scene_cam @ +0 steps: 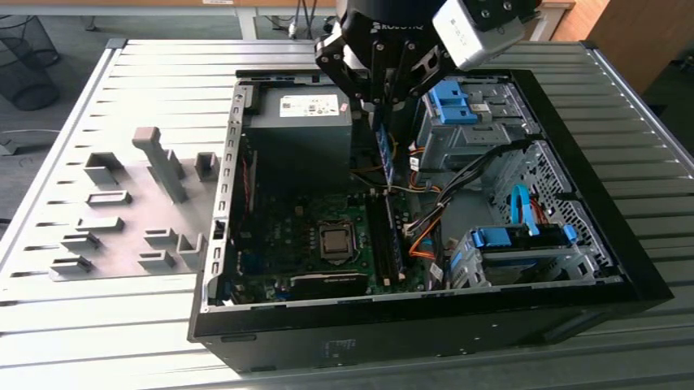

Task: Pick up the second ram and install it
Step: 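Insert the second ram into the second slot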

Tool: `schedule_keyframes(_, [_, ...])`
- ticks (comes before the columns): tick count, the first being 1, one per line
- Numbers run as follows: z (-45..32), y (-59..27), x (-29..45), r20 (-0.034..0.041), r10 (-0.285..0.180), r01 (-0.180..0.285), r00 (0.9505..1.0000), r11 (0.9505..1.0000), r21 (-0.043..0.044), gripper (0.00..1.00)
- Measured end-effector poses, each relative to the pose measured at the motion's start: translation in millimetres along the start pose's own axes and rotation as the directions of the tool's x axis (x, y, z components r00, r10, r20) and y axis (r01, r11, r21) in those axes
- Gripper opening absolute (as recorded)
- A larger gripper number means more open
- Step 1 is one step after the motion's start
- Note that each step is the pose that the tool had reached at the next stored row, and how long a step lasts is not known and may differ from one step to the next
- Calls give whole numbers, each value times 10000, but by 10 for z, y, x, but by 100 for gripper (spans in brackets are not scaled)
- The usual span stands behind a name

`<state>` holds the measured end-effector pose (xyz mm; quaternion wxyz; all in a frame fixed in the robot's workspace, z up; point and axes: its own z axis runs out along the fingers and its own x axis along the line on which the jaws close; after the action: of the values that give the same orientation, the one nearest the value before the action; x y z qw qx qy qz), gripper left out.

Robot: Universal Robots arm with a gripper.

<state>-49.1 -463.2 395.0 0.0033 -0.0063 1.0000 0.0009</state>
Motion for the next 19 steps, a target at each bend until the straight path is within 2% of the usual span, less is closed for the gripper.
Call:
schedule_keyframes(11, [17, -2, 1, 1, -25, 25, 10000, 10000, -3, 14])
schedule_keyframes(13, [48, -3, 0, -6, -181, 181, 9998, 9998, 2, 14])
schedule_keyframes(19, [158, -3, -13, -7, -194, 194, 9998, 9998, 4, 14])
